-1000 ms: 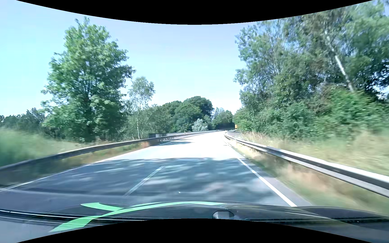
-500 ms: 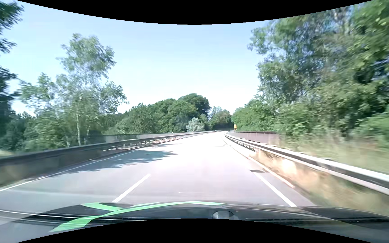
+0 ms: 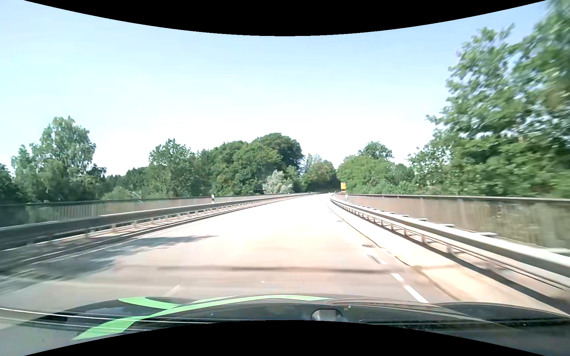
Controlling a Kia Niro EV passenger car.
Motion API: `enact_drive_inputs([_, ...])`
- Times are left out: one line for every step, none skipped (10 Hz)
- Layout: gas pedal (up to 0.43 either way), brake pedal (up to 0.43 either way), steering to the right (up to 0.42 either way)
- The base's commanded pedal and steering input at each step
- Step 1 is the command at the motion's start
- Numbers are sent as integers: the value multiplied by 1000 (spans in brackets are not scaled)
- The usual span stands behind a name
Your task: Follow the waypoints while adhering to traffic rules and regulations
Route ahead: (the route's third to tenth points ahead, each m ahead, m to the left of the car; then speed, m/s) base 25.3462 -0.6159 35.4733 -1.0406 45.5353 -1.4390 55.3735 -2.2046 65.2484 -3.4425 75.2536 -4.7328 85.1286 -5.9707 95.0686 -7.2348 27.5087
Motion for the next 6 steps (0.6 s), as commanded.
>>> enact_drive_inputs([240,0,8])
enact_drive_inputs([248,0,7])
enact_drive_inputs([248,0,7])
enact_drive_inputs([280,0,7])
enact_drive_inputs([299,0,7])
enact_drive_inputs([319,0,7])
